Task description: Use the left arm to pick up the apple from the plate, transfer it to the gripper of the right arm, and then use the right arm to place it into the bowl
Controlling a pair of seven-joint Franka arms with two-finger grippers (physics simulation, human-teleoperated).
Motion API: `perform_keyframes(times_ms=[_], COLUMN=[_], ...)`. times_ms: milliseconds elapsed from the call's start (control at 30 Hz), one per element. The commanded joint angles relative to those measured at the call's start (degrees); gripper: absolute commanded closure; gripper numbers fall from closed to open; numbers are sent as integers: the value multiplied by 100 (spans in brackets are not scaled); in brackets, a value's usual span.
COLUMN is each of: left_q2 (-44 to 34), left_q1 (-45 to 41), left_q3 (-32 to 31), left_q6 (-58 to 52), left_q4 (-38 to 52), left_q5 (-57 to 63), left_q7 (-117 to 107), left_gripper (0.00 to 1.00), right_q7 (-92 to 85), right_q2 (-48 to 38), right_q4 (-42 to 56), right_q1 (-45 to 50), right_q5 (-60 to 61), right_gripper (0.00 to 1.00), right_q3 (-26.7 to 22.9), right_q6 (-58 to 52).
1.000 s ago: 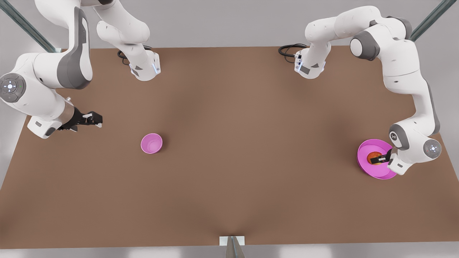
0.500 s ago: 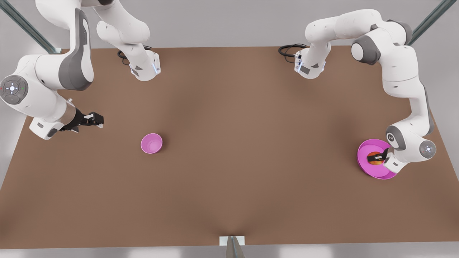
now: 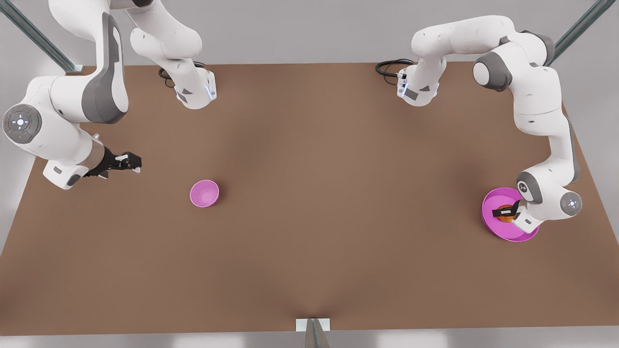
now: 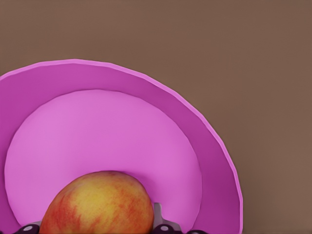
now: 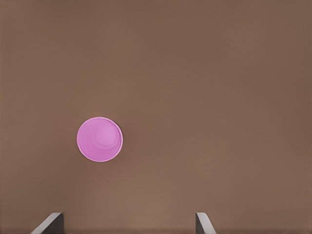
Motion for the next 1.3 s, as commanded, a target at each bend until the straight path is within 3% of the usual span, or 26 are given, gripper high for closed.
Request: perform_keyframes(times_ms=[0, 500, 633, 700, 767, 800, 867, 900, 1067, 1167, 1267], left_q2=[-6, -331, -999, -1412, -1658, -1658, -1474, -1456, -526, -261, 398], left_q1=[1, 10, -60, -613, -1185, -1326, -1853, -1827, -1845, -2134, -2170], left_q3=[-8, -96, -228, -421, -509, -535, -649, -1000, -2855, -3277, -3787], left_q6=[-1, -115, -906, -1073, -1161, -1170, -1521, -1566, -1495, -494, -133], left_q4=[3, 21, 29, 29, 38, 38, 354, 486, 1689, 1910, 2534], left_q5=[3, -252, -1174, -1254, -1473, -1939, -2036, -2334, -3581, -3750, -4101], left_q7=[126, 91, 56, -559, -762, -797, -1042, -1332, -2826, -3627, -3636], left_gripper=[14, 22, 22, 22, 22, 22, 22, 22, 22, 22, 22], right_q7=[-10, -10, -19, -19, -211, -1054, -2725, -3383, -5204, -6942, -8456], right_q2=[-5, -5, -5, 12, 767, 1514, 2499, 2806, 3949, 4398, 4908], right_q4=[1, -8, -34, -34, 387, 1133, 1777, 1899, 2506, 2515, 2761], right_q1=[-4, -4, -4, 5, 206, 339, 312, 304, 58, -57, -145], right_q5=[4, 12, 4, -5, -40, 56, 1636, 2244, 3448, 4239, 4679], right_gripper=[0, 0, 0, 0, 0, 0, 0, 0, 0, 0, 0], right_q3=[5, 5, 5, 5, 119, 154, 198, 268, 1349, 1850, 2044], right_q6=[2, 2, 11, 20, 397, 398, 398, 415, 1091, 1698, 1883])
